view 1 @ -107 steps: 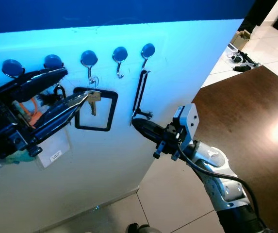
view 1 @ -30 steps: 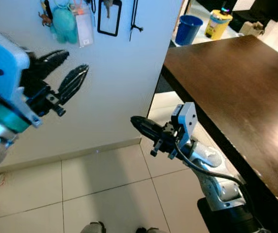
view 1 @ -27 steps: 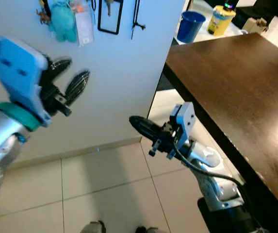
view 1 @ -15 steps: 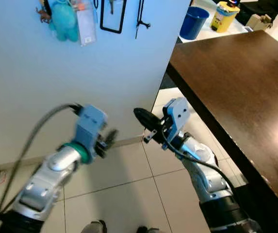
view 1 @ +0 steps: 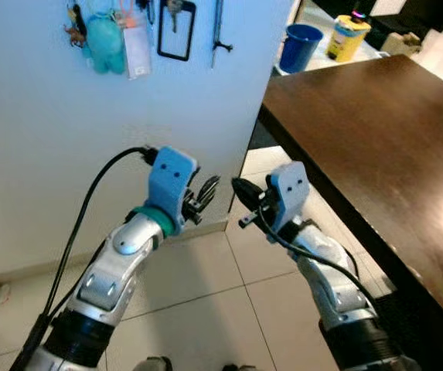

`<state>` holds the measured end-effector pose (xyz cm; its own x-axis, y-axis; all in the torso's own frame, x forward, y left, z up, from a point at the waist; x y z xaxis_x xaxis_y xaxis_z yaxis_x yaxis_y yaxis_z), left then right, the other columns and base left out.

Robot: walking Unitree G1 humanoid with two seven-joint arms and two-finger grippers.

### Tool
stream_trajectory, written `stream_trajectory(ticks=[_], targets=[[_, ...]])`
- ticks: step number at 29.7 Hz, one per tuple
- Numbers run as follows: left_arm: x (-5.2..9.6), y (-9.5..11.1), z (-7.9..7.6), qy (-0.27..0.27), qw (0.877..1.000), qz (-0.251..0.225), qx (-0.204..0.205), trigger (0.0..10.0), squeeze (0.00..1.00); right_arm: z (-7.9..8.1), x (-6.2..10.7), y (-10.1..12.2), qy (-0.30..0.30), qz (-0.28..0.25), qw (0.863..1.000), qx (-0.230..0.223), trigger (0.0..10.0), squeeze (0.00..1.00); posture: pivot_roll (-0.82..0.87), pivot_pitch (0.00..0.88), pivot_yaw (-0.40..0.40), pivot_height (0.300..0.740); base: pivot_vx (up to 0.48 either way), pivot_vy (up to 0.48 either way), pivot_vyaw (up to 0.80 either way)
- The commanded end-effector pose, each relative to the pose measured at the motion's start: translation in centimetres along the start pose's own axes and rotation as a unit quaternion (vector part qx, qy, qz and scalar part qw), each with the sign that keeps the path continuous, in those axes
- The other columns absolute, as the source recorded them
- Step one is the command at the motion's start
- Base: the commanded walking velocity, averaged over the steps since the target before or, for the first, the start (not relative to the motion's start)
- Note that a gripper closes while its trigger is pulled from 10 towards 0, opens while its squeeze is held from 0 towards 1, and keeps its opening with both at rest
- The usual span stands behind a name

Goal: Hang keys on a hook

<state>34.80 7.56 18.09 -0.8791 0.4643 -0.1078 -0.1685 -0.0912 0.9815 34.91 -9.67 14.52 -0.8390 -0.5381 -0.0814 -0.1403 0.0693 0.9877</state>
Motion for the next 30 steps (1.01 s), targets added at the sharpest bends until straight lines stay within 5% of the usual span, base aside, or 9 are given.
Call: stream_trajectory(ticks=[1, 15, 30], targets=[[0.4, -1.4, 0.7, 0.018, 1.000, 0.021, -0.015, 10.0, 0.00, 0.1, -0.2, -0.3, 0.001, 0.005, 1.000, -0.006, 10.0, 0.00, 0.00, 0.000, 0.045, 0.740, 0.000, 0.000, 0.00], [0.9, -2.5, 1.8, 0.028, 0.999, 0.027, 0.011, 10.0, 0.00, 1.6, -1.6, 0.5, -0.007, -0.003, 0.999, -0.046, 10.0, 0.00, 0.00, 0.000, 0.055, 0.740, 0.000, 0.000, 0.00], [1.0, -2.8, 2.6, 0.069, 0.997, 0.033, -0.020, 10.0, 0.00, 1.0, -0.2, -0.2, -0.030, 0.001, 0.999, -0.040, 10.0, 0.00, 0.00, 0.000, 0.054, 0.740, 0.000, 0.000, 0.00]])
Point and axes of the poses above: a point about 5 cm out from each wrist's last joint towards the gripper, its own x axis pointing back from the gripper into the wrist, its own y axis along the axis of the wrist's last joint, z = x × y, the point moved 4 cm from there along -x, pointing out of the wrist towards the gripper, and after that the axes turned 2 degrees about x, right-handed, at the moved point
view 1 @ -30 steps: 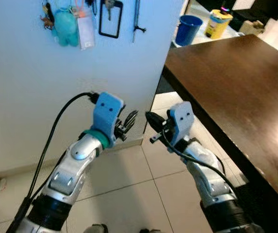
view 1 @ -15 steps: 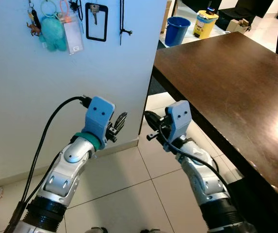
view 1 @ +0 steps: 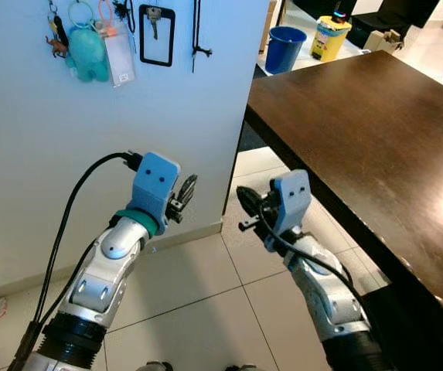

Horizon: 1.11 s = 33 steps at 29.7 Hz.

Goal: Hang keys on a hook

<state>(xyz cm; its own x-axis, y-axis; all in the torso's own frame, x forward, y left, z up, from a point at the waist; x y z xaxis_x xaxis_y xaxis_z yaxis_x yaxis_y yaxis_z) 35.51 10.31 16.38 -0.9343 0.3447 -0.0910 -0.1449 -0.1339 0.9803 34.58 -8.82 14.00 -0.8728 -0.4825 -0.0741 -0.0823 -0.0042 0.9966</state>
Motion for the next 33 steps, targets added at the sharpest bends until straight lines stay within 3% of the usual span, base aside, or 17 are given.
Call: stream_trajectory(ticks=[1, 7, 15, 33], targets=[[0.1, -0.8, 0.2, 0.005, 1.000, 0.013, -0.006, 10.0, 0.00, 0.1, 0.0, 0.2, 0.002, -0.006, 1.000, 0.006, 10.0, 0.00, 0.00, 0.000, 0.054, 0.740, 0.000, 0.000, 0.00], [0.1, -1.1, 0.8, 0.024, 1.000, 0.016, -0.008, 10.0, 0.00, 0.3, -0.2, 1.1, 0.015, -0.026, 1.000, -0.004, 10.0, 0.00, 0.01, 0.000, 0.046, 0.740, 0.000, 0.000, 0.00], [-0.7, -0.6, 0.2, 0.015, 1.000, 0.009, 0.000, 10.0, 0.00, -0.1, -0.4, 1.2, 0.014, -0.025, 1.000, -0.002, 10.0, 0.00, 0.00, 0.000, 0.041, 0.740, 0.000, 0.000, 0.00], [-0.4, -1.5, 0.8, 0.022, 0.999, 0.023, -0.006, 10.0, 0.00, 0.3, -0.5, 1.0, 0.017, -0.028, 0.999, -0.014, 10.0, 0.00, 0.01, 0.000, 0.055, 0.740, 0.000, 0.000, 0.00]])
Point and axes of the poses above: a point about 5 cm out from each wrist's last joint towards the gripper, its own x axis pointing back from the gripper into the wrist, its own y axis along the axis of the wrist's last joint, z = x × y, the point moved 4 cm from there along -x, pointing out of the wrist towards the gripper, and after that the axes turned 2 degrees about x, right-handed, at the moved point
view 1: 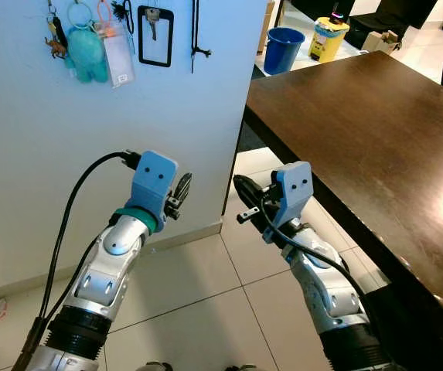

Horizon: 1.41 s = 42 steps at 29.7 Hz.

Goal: Hang keys on a hook

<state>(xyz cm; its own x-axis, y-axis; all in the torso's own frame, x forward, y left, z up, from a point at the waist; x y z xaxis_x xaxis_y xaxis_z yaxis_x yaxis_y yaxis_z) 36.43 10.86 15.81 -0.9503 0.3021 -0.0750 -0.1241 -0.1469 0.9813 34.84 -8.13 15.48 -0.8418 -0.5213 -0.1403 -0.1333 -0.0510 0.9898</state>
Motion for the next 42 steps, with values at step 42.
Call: stream_trajectory(ticks=[42], targets=[[4.6, -2.0, 3.3, 0.088, 0.995, 0.030, 0.033, 10.0, 0.00, -3.1, 6.1, -1.5, -0.205, 0.025, 0.978, 0.024, 10.0, 0.00, -0.01, 0.000, 0.045, 0.740, 0.000, 0.000, 0.00]])
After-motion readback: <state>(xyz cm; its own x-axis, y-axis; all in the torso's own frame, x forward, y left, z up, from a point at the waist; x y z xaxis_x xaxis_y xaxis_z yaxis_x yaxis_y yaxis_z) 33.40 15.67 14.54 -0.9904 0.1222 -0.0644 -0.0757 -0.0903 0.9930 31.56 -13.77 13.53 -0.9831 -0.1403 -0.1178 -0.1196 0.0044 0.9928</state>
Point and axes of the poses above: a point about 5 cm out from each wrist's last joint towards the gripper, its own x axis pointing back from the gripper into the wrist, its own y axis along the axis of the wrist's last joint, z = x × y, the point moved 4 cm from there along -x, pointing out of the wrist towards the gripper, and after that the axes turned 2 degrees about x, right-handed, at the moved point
